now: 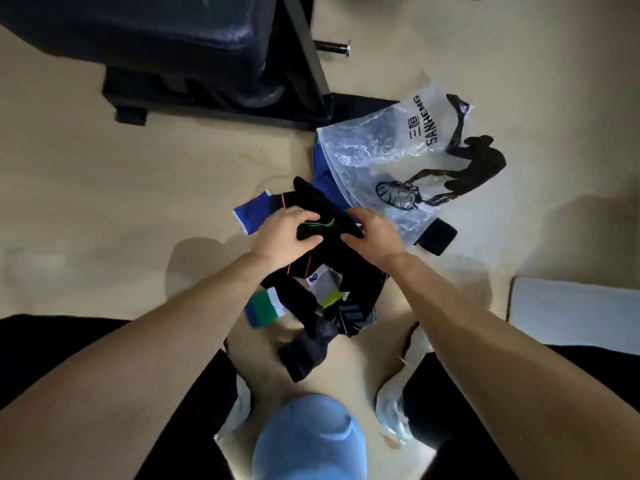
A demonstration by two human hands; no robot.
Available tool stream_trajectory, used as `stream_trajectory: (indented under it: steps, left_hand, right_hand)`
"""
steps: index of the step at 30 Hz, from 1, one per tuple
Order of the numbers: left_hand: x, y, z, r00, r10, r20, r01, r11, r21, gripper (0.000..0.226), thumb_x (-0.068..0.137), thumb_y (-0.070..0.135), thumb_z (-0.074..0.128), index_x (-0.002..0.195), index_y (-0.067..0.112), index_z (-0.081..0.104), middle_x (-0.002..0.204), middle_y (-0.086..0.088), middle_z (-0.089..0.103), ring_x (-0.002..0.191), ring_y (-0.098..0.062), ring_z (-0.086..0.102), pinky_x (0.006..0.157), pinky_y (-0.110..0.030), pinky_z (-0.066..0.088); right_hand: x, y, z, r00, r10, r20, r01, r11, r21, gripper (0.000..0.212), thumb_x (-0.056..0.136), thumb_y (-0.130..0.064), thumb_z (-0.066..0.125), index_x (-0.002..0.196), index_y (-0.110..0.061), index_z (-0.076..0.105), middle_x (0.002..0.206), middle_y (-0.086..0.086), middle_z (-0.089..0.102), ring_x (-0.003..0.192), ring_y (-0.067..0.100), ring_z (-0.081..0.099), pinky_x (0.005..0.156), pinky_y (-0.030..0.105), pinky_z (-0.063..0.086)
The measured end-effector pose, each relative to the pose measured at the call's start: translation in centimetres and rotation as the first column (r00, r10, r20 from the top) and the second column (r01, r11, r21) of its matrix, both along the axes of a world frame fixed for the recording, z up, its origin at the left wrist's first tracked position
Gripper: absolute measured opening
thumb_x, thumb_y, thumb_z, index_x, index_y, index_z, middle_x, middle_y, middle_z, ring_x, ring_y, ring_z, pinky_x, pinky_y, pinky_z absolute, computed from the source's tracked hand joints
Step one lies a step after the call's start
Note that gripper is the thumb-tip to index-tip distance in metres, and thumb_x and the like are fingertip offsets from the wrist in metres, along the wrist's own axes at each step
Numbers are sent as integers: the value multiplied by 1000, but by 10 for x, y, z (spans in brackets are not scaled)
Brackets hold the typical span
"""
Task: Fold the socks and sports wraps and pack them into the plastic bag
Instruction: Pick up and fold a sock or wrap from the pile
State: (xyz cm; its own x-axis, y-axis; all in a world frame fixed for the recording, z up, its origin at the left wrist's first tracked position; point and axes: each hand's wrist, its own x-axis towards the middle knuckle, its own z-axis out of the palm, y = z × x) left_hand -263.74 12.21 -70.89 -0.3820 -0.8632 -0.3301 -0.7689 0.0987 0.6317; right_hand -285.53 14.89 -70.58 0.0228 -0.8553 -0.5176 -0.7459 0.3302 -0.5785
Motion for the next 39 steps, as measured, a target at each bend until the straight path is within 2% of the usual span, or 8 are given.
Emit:
stream_trajectory:
  steps: [12, 17, 21, 27, 30, 33, 36, 39]
  left_hand:
    - [9, -14, -22, 996, 70, -62, -72, 997, -33, 9, 86, 28, 76, 85, 30, 68, 77, 11, 65, 73, -16, 61, 76, -38, 51]
    - [24, -15, 43, 999, 50, -11, -51, 989, -139, 6, 88, 29, 74, 87, 30, 68, 84, 8, 66, 87, -24, 65, 80, -37, 52]
    - [30, -6, 105, 1000, 21, 15, -15, 953, -303, 5, 89, 33, 73, 90, 31, 67, 84, 12, 65, 87, -18, 63, 85, -39, 53]
    - [39, 8, 203, 992, -86, 96, 122, 859, -497, 5, 92, 39, 69, 94, 37, 65, 93, 13, 67, 93, -16, 63, 87, -41, 53]
    - [36, 11, 239, 977, -171, 128, 213, 818, -535, 5, 91, 38, 70, 94, 38, 65, 91, 16, 66, 91, -11, 63, 85, -41, 54]
    - [30, 11, 265, 950, -269, 157, 310, 774, -551, 6, 91, 35, 71, 97, 34, 68, 93, 18, 68, 91, -6, 63, 86, -42, 54]
    - [22, 7, 279, 917, -355, 183, 395, 736, -551, 6, 92, 33, 71, 95, 36, 66, 94, 21, 69, 92, -3, 63, 87, -41, 53]
    - [9, -1, 286, 884, -423, 197, 454, 684, -571, 6, 92, 35, 70, 96, 36, 66, 96, 20, 69, 93, -3, 63, 87, -42, 53]
  right_hand:
    - [-17, 13, -16, 978, -205, 26, 207, 963, -171, 14, 88, -11, 69, 102, -10, 72, 87, 2, 65, 86, 22, 63, 86, 35, 52]
    - [-40, 32, 25, 972, -235, 28, 236, 957, -169, 26, 86, -4, 62, 69, -14, 46, 73, 7, 46, 71, 19, 42, 65, 29, 35]
    - [-44, 49, 59, 994, -96, -42, 97, 995, 20, 35, 85, -2, 66, 67, -16, 39, 70, 9, 46, 63, 23, 47, 60, 35, 50]
    - [-41, 67, 123, 971, 195, -138, -156, 955, 252, 11, 86, -8, 68, 97, -6, 71, 97, 10, 75, 91, 24, 73, 84, 40, 60]
    - [-42, 61, 151, 995, 91, 29, -91, 996, 11, 14, 84, -12, 74, 98, -14, 71, 88, 5, 72, 82, 21, 69, 78, 39, 58]
    - [-36, 48, 183, 976, 73, 204, -25, 972, -232, 56, 80, -25, 83, 130, -17, 59, 114, 7, 64, 101, 20, 62, 85, 33, 54]
    - [-27, 37, 219, 958, 242, 155, -151, 882, -446, 79, 79, -22, 83, 147, -19, 44, 135, -6, 48, 120, 9, 48, 96, 20, 43]
    - [-24, 22, 235, 923, 375, -83, -362, 777, -515, 62, 79, -26, 83, 134, -17, 58, 131, -6, 57, 118, 12, 52, 101, 26, 41]
